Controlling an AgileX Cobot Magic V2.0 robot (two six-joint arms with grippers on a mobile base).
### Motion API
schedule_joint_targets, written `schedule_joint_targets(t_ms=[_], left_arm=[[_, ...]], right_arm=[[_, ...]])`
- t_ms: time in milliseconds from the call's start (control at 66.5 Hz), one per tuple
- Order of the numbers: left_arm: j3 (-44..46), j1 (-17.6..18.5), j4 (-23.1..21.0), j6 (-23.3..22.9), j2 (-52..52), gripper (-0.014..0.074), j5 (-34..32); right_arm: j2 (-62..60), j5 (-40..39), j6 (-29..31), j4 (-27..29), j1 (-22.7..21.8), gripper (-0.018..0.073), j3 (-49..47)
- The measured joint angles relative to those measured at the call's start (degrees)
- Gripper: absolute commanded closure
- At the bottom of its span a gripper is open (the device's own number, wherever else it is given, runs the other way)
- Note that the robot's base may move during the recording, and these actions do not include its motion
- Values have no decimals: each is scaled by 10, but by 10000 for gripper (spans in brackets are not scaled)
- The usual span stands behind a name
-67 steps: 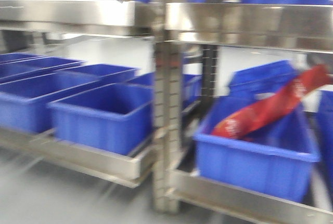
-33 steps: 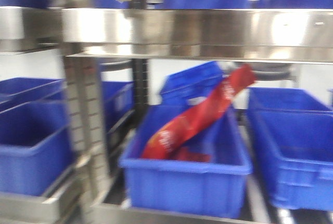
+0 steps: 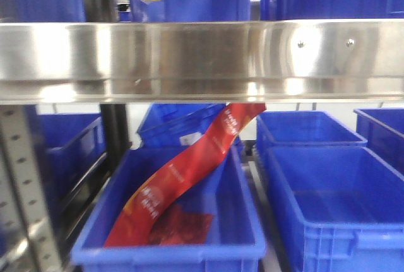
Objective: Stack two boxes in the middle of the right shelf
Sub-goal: 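Lower the held box onto the middle steel shelf level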
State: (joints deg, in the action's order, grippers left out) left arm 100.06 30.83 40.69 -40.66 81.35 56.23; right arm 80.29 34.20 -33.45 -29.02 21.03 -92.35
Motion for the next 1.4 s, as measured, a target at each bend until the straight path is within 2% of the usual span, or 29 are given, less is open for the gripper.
schedule_joint_targets(t_ms=[1398], left_arm=[[1, 0, 3, 0, 12, 708, -10]], right_arm=[[0, 0, 0, -3, 0, 707, 0]])
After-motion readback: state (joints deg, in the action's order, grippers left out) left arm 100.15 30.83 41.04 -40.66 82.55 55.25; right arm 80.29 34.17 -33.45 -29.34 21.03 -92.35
